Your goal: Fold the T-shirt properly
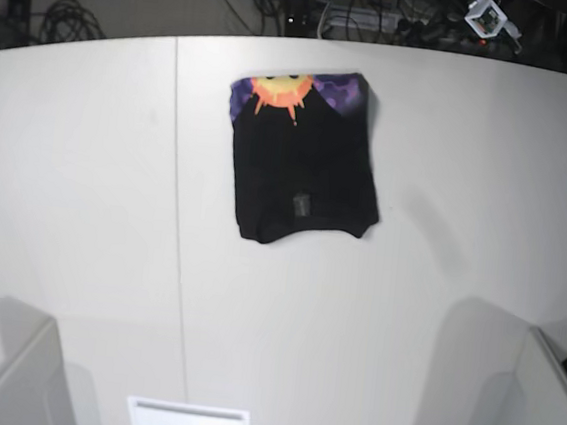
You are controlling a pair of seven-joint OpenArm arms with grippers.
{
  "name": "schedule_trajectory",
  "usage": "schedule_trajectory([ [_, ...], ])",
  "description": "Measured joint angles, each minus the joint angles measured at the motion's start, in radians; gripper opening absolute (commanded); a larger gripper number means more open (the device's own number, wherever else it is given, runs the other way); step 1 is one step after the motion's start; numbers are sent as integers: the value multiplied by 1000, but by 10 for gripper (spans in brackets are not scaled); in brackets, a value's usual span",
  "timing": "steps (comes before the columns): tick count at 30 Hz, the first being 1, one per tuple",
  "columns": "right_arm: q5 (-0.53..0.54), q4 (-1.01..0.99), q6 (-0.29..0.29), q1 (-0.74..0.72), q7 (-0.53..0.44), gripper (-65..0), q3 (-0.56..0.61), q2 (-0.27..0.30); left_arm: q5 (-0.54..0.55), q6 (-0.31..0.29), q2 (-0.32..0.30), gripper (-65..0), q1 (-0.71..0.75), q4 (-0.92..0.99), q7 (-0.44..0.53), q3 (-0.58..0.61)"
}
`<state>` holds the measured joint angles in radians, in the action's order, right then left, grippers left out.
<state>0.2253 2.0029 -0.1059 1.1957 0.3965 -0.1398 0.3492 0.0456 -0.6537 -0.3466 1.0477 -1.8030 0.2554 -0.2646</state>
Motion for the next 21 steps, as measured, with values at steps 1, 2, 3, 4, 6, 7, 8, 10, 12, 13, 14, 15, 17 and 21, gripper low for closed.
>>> schedule_trajectory([
  [1,-2,0,0,3,36,-650,0,0,0,-2,0,-650,14,13,0,3],
  [2,-2,0,0,2,60,-650,0,1,1,-2,0,-650,28,27,0,5],
  [3,-1,-3,-1,-2,64,-650,0,1,-1,-2,3,-650,39,42,0,7],
  [4,0,-13,0,-6,65,-650,0,1,0,-2,5,-650,46,62,2,15],
  [6,-1,-70,0,-23,74,-650,11,1,4,-1,6,-650,45,126,4,52],
  [7,-14,-105,8,-37,81,-650,37,4,6,-2,8,-650,40,166,6,68],
  [8,-27,-146,10,-57,82,-650,74,16,8,-1,13,-650,29,217,15,84],
  [10,-100,-225,6,-97,67,-650,182,43,7,2,19,-650,9,319,7,124],
  [12,-185,-327,13,-152,68,-650,293,41,4,-3,25,-650,-27,426,3,175],
  [13,-201,-380,15,-177,74,-650,341,33,3,-1,35,-650,-55,486,3,194],
  [14,-213,-433,28,-198,72,-650,389,27,8,6,44,-650,-82,547,5,214],
  [15,-215,-493,52,-233,66,-650,436,19,10,3,52,-650,-121,615,16,232],
  [17,-224,-623,115,-312,73,-650,509,-12,12,23,80,-650,-201,763,18,253],
  [21,-223,-824,181,-437,-7,-650,575,-80,14,85,109,-650,-352,1048,20,299],
])
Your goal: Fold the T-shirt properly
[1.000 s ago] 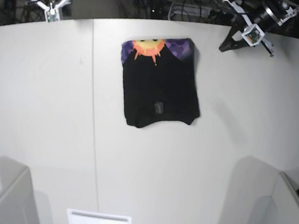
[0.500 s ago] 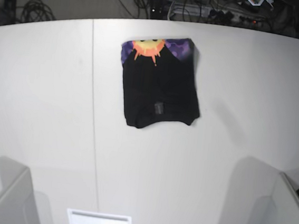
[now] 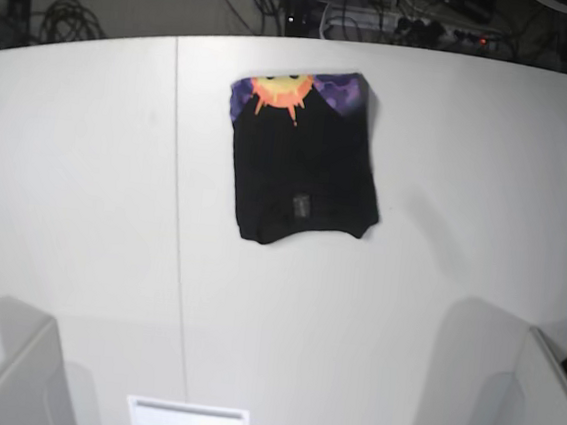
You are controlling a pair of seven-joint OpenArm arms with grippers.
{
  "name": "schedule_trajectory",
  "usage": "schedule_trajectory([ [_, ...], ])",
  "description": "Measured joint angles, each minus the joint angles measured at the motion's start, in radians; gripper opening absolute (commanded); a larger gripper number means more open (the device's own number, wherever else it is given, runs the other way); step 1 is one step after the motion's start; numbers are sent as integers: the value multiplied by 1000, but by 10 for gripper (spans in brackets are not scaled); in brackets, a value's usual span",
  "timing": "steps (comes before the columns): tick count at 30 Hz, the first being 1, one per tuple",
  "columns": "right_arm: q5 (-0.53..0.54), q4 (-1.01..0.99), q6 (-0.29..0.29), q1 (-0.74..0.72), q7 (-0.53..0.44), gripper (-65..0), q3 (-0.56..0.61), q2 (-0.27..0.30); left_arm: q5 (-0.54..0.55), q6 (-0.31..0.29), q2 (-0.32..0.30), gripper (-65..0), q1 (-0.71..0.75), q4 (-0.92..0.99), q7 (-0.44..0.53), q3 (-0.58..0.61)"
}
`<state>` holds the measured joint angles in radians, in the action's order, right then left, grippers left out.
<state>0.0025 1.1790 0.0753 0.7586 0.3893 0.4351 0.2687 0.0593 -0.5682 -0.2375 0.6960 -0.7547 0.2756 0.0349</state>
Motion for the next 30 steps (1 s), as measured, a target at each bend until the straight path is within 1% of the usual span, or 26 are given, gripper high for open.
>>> schedule_trajectory([
  [2,-4,-92,18,-42,-53,-650,-2,-45,-6,0,2,-650,-82,130,-6,57],
  [4,6,-189,19,-79,-98,-650,-1,-90,1,-4,5,-650,-159,260,6,111],
  [5,36,-235,20,-93,-107,-650,-1,-109,-3,0,9,-650,-192,316,-1,122],
  [7,130,-335,15,-129,-161,-650,5,-141,2,7,18,-650,-252,411,0,152],
  [8,188,-388,14,-146,-208,-650,10,-150,1,0,22,-650,-276,444,1,159],
  [9,214,-446,13,-164,-253,-650,10,-160,-2,0,24,-650,-294,465,0,159],
  [10,236,-505,13,-180,-294,-650,10,-170,-2,1,25,-650,-307,475,1,159],
  [11,257,-567,13,-201,-355,-650,10,-176,1,1,27,-650,-319,480,0,159],
  [12,262,-631,13,-220,-406,-650,10,-181,0,0,28,-650,-329,480,5,159],
  [15,316,-826,14,-280,-577,-650,5,-205,2,0,30,-650,-352,479,5,182],
  [16,336,-891,14,-300,-649,-650,5,-215,0,0,30,-650,-360,482,5,183],
  [19,407,-1009,14,-352,-755,-650,5,-231,3,0,32,-650,-392,533,2,175],
  [20,431,-1029,14,-363,-777,-650,5,-232,3,0,31,-650,-402,548,2,175],
  [22,475,-1037,14,-376,-776,-650,4,-231,6,1,28,-650,-413,550,3,175],
  [24,497,-1037,15,-379,-779,-650,5,-231,10,0,27,-650,-414,529,5,174],
  [30,496,-1037,15,-375,-779,-650,5,-230,9,0,32,-650,-413,513,5,171],
])
